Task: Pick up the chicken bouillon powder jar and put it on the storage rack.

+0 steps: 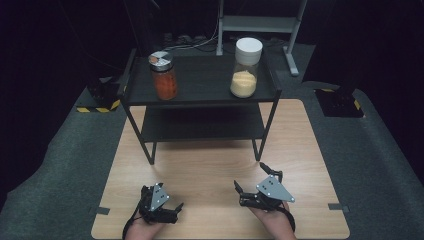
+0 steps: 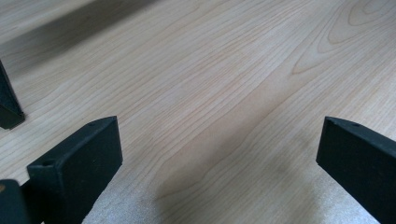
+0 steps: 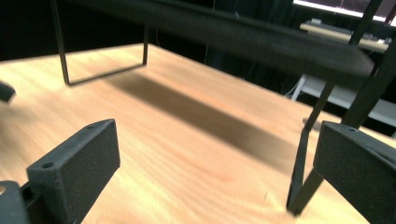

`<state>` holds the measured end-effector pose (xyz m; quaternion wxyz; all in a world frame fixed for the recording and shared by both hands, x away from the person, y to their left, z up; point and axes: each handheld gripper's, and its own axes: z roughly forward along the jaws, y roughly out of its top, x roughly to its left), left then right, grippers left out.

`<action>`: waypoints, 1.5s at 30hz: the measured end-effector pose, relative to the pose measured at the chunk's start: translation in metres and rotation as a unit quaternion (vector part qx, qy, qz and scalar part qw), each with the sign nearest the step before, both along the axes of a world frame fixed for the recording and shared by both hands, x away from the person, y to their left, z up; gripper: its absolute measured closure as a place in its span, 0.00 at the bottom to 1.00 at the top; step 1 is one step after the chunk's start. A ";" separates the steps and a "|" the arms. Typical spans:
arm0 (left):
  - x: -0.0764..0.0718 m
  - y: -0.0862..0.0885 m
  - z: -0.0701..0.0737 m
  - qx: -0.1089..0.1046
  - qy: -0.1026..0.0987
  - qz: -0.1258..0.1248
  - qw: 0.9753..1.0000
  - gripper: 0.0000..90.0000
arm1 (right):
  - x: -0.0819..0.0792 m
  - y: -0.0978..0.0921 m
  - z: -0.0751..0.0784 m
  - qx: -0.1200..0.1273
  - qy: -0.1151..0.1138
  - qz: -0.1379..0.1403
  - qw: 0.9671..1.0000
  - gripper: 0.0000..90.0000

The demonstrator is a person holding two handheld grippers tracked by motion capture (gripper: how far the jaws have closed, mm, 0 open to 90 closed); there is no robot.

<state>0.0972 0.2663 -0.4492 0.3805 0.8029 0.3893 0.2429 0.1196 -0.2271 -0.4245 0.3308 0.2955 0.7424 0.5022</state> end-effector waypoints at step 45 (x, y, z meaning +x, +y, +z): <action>-0.001 -0.008 0.003 0.019 0.007 -0.001 1.000 0.01 | 0.001 -0.013 -0.026 -0.069 0.071 -0.032 0.995 0.00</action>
